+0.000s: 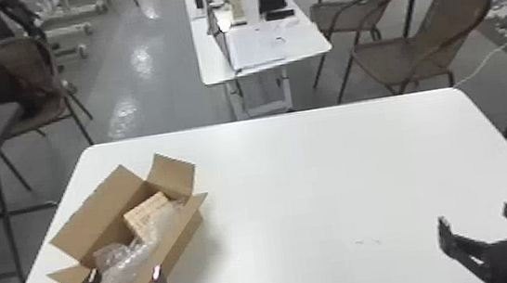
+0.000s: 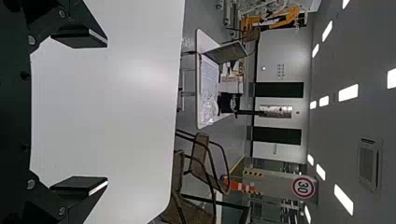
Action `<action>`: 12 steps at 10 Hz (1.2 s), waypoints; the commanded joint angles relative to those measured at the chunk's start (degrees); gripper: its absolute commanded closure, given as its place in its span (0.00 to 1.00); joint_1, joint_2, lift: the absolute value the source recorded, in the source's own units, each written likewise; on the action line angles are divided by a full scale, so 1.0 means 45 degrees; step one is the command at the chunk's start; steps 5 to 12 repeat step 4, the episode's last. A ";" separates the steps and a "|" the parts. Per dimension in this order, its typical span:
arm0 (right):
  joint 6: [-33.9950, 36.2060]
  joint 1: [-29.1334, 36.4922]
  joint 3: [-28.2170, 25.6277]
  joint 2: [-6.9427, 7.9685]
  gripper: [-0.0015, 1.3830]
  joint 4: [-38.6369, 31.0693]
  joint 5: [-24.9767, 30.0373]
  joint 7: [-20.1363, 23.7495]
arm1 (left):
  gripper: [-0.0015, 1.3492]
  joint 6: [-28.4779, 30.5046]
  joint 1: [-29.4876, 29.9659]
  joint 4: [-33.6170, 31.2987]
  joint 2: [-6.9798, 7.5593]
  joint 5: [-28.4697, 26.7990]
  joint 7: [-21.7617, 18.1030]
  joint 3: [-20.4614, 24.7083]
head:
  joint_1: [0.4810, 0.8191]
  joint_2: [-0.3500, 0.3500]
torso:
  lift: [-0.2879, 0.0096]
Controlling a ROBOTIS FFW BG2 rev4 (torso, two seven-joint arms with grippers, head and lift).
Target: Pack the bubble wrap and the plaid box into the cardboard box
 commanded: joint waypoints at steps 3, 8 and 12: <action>0.0139 -0.0056 0.0117 -0.0246 0.11 -0.0170 0.0202 0.0101 | 0.19 -0.0132 -0.0104 0.0117 -0.0033 0.0235 0.0211 -0.0080 | 0.63 0.66 | 0.91; 0.0119 -0.0134 0.0117 -0.0266 0.09 -0.0190 0.0398 0.0296 | 0.19 -0.0308 -0.0124 0.0235 -0.0033 0.0293 0.0231 -0.0080 | 0.63 0.66 | 0.91; 0.0119 -0.0134 0.0117 -0.0266 0.09 -0.0190 0.0398 0.0296 | 0.19 -0.0308 -0.0124 0.0235 -0.0033 0.0293 0.0231 -0.0080 | 0.63 0.66 | 0.91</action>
